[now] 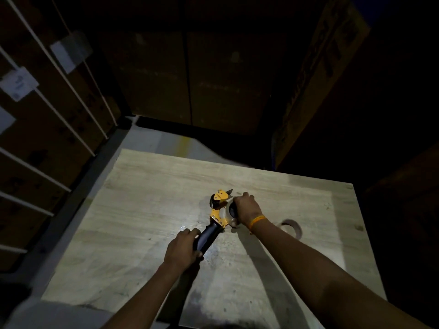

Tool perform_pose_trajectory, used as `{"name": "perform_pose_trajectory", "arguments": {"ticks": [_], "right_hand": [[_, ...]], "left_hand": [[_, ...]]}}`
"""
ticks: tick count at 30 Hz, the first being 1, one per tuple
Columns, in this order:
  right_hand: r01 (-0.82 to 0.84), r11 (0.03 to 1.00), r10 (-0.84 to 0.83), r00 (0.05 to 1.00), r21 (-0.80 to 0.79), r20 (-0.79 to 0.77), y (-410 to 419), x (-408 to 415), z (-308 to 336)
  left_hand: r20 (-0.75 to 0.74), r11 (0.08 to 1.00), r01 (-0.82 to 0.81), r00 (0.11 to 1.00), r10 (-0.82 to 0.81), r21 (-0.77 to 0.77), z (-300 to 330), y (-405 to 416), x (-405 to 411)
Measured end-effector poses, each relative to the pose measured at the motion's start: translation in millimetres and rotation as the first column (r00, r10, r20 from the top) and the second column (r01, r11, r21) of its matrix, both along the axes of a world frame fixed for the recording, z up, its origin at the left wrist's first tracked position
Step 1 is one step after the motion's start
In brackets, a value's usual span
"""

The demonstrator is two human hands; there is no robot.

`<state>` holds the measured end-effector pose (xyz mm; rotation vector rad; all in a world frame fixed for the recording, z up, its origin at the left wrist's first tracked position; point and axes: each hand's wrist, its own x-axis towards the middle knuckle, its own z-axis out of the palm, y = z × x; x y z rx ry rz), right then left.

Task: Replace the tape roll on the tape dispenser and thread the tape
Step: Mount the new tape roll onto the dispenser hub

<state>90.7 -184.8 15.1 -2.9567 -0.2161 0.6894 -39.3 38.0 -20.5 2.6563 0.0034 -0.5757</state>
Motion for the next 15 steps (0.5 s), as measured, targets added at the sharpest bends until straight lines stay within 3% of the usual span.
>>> {"name": "perform_pose_trajectory", "arguments": {"ticks": [15], "right_hand": [[0.116,0.993,-0.117,0.992,-0.020,-0.037,13,2,12]], "left_hand": [[0.001,1.000,0.021,1.000,-0.021,-0.004,4,0,3]]}}
